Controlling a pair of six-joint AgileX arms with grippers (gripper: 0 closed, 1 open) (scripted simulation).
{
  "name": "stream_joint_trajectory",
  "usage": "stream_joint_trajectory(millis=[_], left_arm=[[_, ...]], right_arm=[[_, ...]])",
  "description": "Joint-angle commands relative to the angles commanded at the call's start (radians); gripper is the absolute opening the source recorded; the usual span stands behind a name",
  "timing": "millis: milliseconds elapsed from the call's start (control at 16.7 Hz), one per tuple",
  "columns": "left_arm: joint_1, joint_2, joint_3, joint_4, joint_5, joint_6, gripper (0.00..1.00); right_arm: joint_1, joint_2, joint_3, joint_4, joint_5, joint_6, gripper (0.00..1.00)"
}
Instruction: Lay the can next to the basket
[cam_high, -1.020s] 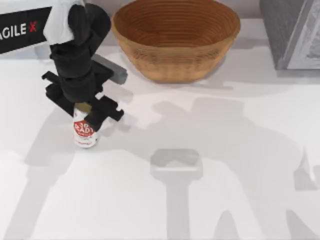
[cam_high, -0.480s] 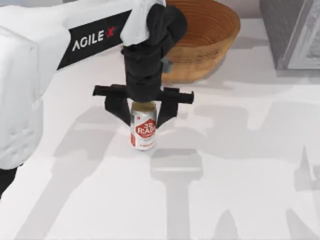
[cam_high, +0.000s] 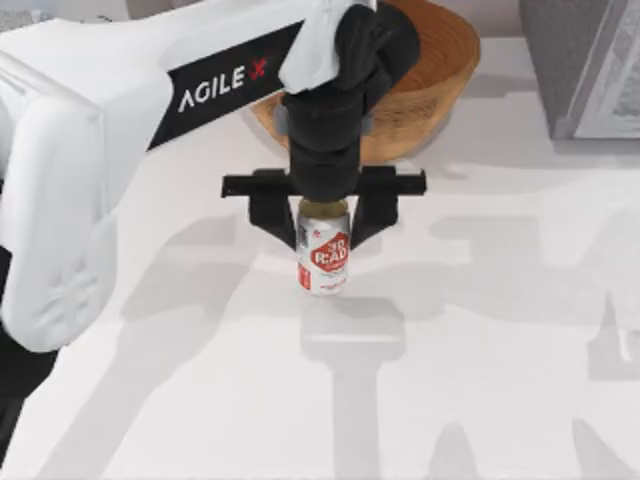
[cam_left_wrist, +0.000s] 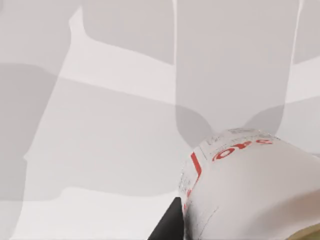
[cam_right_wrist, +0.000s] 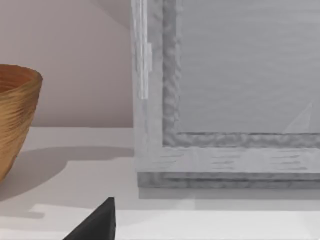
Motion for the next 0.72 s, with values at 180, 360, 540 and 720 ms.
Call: stream_joint_trajectory(millis=[180,360,540,720], left_arm=[[0.004,-0.001,-0.01,0.01,0.0,0.002,0.0],[0.0,0.003,-0.026,0.029,0.0,0.0,0.0],[0.0,0.003,-0.026,0.029,0.0,0.0,0.0],[0.0,0.003,-0.026,0.029,0.0,0.0,0.23]], right_arm=[[0.0,0.0,0.0,0.0,0.0,0.0,1.0],[0.0,0.0,0.0,0.0,0.0,0.0,1.0],[0.0,0.0,0.0,0.0,0.0,0.0,1.0],[0.0,0.0,0.0,0.0,0.0,0.0,1.0]])
